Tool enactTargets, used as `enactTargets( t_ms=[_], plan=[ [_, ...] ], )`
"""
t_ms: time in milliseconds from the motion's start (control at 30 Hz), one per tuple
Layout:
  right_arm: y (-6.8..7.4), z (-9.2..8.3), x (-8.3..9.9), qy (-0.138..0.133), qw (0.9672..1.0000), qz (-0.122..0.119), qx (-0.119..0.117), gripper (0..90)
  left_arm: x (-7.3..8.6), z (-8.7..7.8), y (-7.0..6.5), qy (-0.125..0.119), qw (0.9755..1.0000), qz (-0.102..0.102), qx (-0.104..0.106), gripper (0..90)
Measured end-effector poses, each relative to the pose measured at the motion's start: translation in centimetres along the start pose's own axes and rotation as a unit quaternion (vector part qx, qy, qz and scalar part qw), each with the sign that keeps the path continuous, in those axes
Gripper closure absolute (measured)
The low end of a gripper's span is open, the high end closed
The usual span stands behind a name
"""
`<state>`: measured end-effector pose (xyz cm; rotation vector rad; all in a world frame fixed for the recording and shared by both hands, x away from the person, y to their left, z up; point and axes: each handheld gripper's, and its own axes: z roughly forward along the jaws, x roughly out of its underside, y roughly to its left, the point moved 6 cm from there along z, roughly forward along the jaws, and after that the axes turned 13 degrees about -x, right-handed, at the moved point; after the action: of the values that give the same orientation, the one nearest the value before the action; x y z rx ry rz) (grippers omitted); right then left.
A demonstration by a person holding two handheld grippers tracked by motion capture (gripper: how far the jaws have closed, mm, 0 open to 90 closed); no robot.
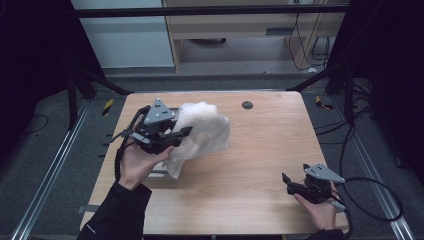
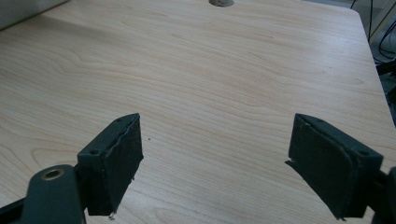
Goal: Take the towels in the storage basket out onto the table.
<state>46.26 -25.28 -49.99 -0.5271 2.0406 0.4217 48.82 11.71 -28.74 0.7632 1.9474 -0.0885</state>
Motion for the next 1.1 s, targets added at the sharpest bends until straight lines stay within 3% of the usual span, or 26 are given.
enactTargets(
  t_ms=[767,1100],
  plan=[
    [-1.9,-0.8,0.7,0.005,0.9995,0.019,0.024,18.0,-0.4,5.6,-5.9,0.032,0.9978,0.031,0.050,68.7],
    [-2.1,-0.8,0.8,0.006,0.9994,0.021,0.026,18.0,0.4,7.6,-7.4,0.047,0.9963,0.037,0.062,68.5]
  ],
)
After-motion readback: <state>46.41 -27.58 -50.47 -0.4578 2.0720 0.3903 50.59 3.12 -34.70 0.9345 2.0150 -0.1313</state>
